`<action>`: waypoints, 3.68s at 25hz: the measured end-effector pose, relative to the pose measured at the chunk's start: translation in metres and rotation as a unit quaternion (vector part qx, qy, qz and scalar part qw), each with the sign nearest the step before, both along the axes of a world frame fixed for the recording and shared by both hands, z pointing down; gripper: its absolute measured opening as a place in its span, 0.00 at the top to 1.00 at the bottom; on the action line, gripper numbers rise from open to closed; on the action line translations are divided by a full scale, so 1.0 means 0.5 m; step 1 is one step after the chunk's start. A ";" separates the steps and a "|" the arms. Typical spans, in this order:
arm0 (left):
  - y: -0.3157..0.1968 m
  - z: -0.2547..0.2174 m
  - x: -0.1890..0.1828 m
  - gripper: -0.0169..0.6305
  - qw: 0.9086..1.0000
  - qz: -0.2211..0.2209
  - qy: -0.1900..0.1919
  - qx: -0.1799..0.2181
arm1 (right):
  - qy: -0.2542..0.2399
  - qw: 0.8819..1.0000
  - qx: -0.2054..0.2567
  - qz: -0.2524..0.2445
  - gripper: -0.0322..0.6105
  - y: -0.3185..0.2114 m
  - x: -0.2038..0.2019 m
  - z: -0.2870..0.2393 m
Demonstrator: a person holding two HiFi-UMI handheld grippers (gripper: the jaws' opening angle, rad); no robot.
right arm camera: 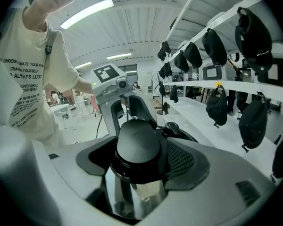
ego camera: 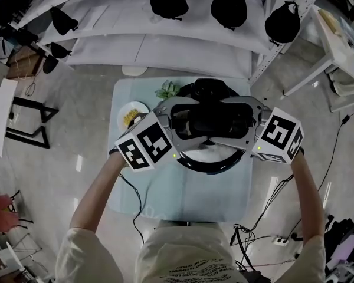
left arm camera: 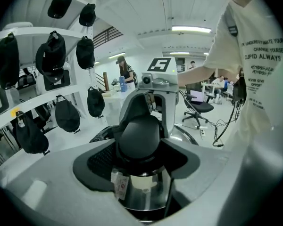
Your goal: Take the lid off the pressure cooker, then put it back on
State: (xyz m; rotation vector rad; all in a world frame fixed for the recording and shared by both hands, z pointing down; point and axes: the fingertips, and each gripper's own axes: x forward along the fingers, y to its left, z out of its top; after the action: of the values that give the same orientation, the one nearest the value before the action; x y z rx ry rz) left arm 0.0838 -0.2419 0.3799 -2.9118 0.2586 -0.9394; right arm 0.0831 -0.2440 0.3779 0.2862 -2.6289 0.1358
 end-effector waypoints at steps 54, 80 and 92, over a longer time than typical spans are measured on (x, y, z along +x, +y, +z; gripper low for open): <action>0.021 -0.064 0.007 0.54 0.999 0.031 -0.028 0.021 | 0.028 0.999 0.029 -0.036 0.52 0.025 -0.005 -0.064; 0.195 -0.121 -0.036 0.54 0.997 0.023 -0.039 0.058 | 0.023 0.997 0.063 -0.049 0.52 0.199 -0.049 -0.121; 0.264 -0.117 -0.087 0.54 0.997 0.030 -0.039 0.052 | 0.026 0.998 0.048 -0.042 0.52 0.269 -0.101 -0.117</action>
State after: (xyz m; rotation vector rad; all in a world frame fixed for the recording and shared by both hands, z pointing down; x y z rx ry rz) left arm 0.0402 -0.1097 0.3213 -2.7652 0.2072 -0.9970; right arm 0.0324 -0.1096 0.3193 0.2092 -2.5949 -0.0271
